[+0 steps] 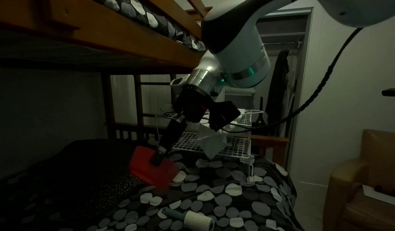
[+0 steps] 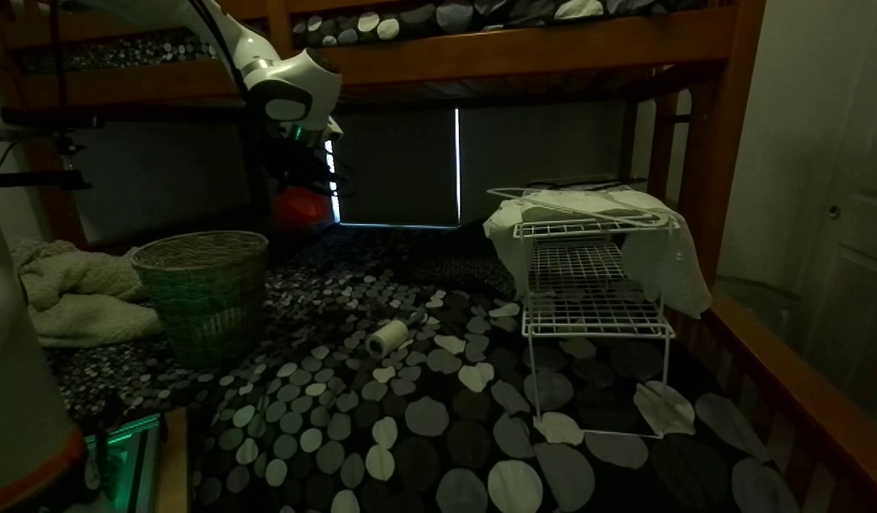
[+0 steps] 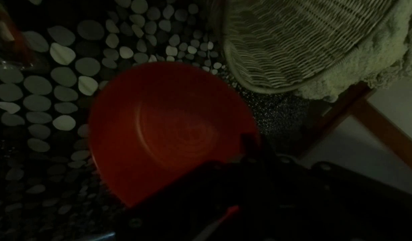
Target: Pick up the orange bowl from the bed and put it in the basket
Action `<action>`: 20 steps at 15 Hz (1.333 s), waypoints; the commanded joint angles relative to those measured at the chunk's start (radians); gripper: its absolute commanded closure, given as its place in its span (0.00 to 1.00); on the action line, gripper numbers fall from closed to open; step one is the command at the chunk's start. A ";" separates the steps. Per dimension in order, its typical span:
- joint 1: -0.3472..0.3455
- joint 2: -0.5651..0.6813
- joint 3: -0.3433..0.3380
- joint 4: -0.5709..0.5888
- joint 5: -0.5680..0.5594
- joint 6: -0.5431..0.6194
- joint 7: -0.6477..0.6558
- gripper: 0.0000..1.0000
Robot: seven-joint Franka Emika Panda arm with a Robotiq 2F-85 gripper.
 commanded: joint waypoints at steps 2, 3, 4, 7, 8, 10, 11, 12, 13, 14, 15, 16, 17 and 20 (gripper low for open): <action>0.036 0.237 -0.010 0.210 0.102 -0.100 -0.117 0.99; 0.038 0.278 -0.007 0.252 0.102 -0.137 -0.124 0.99; 0.045 0.316 -0.004 0.293 0.085 -0.175 -0.119 0.99; 0.090 0.393 0.001 0.411 -0.013 -0.282 -0.070 0.99; 0.107 0.399 -0.001 0.438 -0.053 -0.312 -0.049 0.99; 0.138 0.406 0.001 0.480 -0.148 -0.375 -0.017 0.99; 0.156 0.413 0.004 0.501 -0.199 -0.410 0.006 0.99; 0.168 0.417 0.009 0.519 -0.243 -0.450 0.024 0.99; 0.178 0.405 0.014 0.510 -0.287 -0.471 0.021 0.99; 0.188 0.386 0.021 0.499 -0.312 -0.457 0.022 0.99; 0.196 0.373 0.027 0.488 -0.340 -0.441 0.020 0.99; 0.200 0.352 0.036 0.460 -0.356 -0.414 0.010 0.99; 0.203 0.346 0.045 0.454 -0.369 -0.400 0.006 0.99; 0.207 0.322 0.068 0.428 -0.376 -0.347 0.012 0.99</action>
